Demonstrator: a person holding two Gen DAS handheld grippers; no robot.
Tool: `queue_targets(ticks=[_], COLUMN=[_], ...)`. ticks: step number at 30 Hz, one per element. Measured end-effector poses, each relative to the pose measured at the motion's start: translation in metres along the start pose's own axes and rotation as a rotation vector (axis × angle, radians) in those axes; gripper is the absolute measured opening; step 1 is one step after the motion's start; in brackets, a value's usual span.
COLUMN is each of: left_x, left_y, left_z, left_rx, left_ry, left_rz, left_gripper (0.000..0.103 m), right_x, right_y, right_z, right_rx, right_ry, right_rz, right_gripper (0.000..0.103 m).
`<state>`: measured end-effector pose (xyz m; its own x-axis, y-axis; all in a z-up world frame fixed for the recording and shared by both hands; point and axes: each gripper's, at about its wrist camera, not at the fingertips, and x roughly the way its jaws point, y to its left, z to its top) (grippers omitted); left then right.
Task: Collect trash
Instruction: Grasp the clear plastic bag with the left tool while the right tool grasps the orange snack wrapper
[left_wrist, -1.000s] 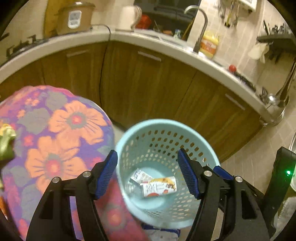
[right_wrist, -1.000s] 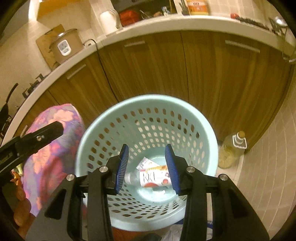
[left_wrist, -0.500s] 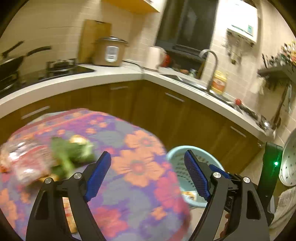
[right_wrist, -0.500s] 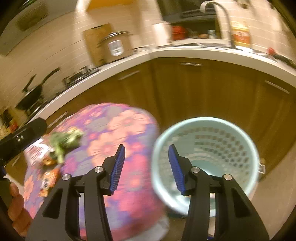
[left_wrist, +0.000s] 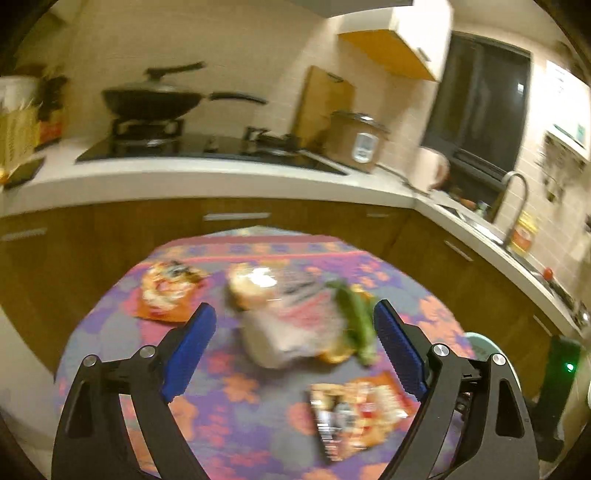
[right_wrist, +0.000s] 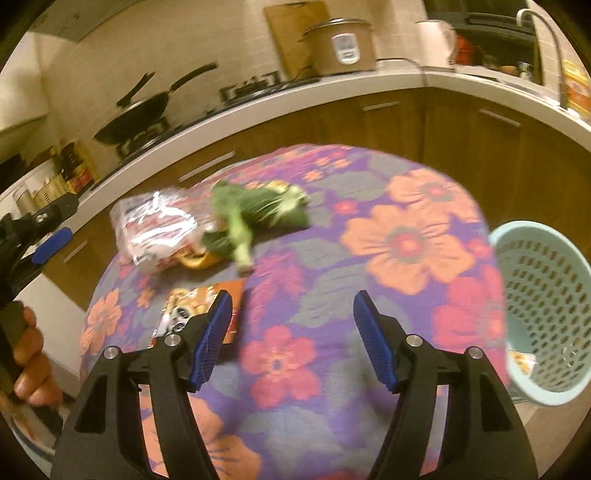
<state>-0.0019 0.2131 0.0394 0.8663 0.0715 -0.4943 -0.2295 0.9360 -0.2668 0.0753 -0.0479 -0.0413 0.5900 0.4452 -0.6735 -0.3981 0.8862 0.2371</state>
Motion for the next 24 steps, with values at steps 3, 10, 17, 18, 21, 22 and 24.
queue_targets(ticks=[3, 10, 17, 18, 21, 22, 24], left_x=[0.011, 0.050, 0.083, 0.086, 0.089, 0.089, 0.093], left_y=[0.022, 0.039, 0.017, 0.016, 0.011, 0.010, 0.009], left_z=[0.001, 0.007, 0.012, 0.011, 0.007, 0.006, 0.007], left_rx=[-0.039, -0.149, -0.075, -0.068, -0.050, -0.043, -0.043], left_ry=[0.030, 0.098, 0.152, 0.156, 0.153, 0.157, 0.170], left_rz=[-0.028, -0.126, -0.096, -0.094, -0.078, -0.076, -0.086], left_gripper=[0.085, 0.085, 0.079, 0.078, 0.077, 0.076, 0.064], right_x=[0.013, 0.038, 0.052, 0.052, 0.056, 0.057, 0.059], right_y=[0.012, 0.030, 0.042, 0.044, 0.052, 0.054, 0.057], right_z=[-0.001, 0.004, 0.004, 0.003, 0.002, 0.002, 0.000], right_rx=[-0.014, -0.049, -0.098, -0.107, -0.144, -0.150, -0.163], right_ry=[0.026, 0.083, 0.124, 0.126, 0.141, 0.145, 0.157], right_rz=[0.005, 0.016, 0.010, 0.008, 0.000, 0.003, 0.007], right_gripper=[0.070, 0.072, 0.072, 0.072, 0.072, 0.071, 0.061])
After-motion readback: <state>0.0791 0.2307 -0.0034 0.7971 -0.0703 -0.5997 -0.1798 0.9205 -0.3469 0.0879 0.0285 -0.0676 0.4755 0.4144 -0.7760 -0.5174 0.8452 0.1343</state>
